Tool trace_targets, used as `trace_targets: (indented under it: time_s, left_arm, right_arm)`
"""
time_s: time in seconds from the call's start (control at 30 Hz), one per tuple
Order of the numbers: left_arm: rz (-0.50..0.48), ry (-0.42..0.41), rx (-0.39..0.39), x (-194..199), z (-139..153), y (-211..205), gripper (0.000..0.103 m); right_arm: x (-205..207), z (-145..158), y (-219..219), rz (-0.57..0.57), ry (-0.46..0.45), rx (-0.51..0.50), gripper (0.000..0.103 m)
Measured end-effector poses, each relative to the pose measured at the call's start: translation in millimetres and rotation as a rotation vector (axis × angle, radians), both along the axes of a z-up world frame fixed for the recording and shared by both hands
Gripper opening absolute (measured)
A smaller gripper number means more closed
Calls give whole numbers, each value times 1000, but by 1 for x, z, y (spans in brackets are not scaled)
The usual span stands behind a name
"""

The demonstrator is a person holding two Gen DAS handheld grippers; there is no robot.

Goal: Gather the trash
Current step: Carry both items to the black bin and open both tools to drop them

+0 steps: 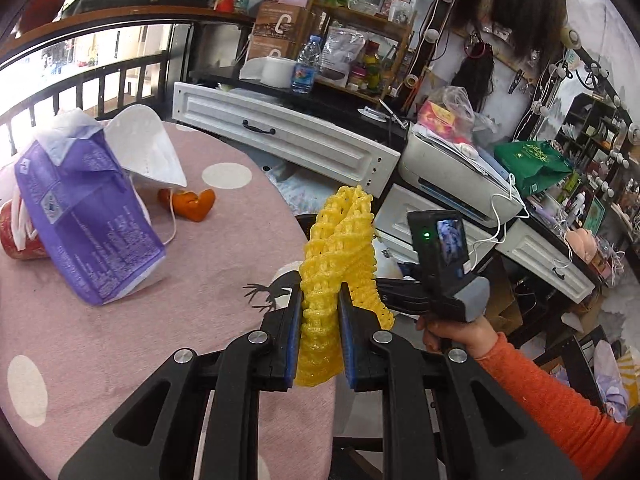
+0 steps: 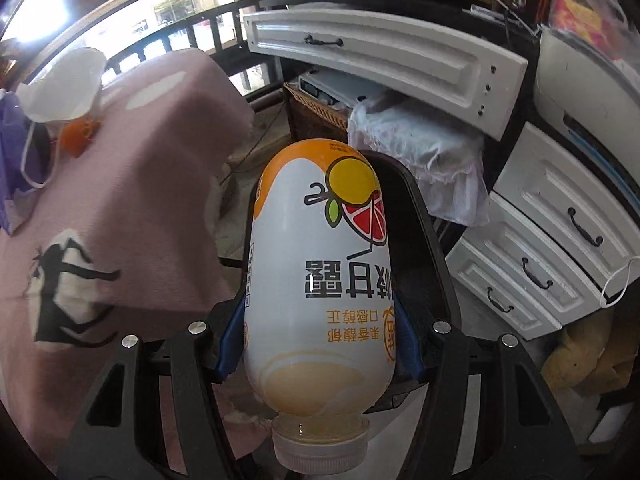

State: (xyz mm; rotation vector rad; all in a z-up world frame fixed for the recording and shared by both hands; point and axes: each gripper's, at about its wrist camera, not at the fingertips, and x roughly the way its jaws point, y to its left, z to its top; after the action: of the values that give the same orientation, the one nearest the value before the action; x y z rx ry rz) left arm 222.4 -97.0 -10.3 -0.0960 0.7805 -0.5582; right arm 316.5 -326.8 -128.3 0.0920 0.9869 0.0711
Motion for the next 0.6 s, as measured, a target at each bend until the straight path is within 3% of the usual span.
trace_targets:
  time_s: [0.37,0.5,0.6]
  left_arm:
    - [-37,34,32,22,-11,-33,18]
    - [-47,43,52,28,-17,-43,18]
    - [-51,52,73,34,-22,-52,18]
  right_arm:
    - [36,-73,-7,-35,124,-12,62]
    - [36,-76,-11,-39,104,-14,72]
    - [29,-68,-17,-52,81,-1,74]
